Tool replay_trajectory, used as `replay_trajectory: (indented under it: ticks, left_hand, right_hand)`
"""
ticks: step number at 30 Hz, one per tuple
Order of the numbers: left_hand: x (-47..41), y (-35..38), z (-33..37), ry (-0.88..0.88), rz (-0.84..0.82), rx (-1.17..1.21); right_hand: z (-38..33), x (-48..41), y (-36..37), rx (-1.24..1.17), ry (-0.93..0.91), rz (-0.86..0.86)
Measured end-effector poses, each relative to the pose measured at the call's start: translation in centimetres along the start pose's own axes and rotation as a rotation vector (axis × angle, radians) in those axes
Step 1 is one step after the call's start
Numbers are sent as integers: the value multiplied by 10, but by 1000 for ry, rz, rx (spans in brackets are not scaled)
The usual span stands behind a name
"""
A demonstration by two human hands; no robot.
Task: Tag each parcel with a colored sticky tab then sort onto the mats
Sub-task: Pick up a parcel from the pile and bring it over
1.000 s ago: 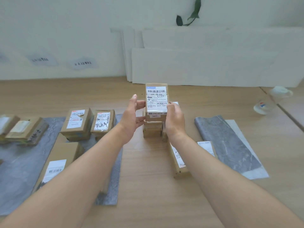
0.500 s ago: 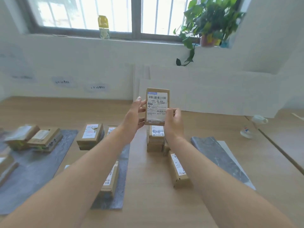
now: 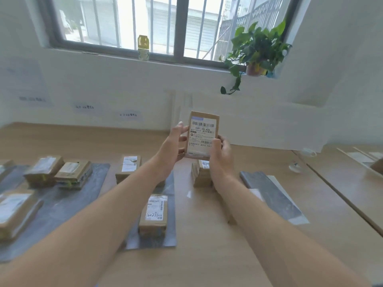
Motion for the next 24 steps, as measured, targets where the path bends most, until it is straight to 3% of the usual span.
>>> replay_trajectory:
  ticks: [14, 24]
  left_hand:
    - [90, -44, 9, 46, 26, 21]
    - [172, -98, -38, -3, 210, -50]
  right_hand:
    - [-34, 76, 37, 50, -39, -87]
    - [0, 161, 74, -42, 36, -270]
Point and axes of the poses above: each hand's wrist, its own x-axis away from the middle knuckle, its own y-axis out of the palm, z = x × y, the point moved 6 cm from there along -x, towards the middle knuckle, and after that the axes turned 7 degrees about -y, right-handed, at the moved point
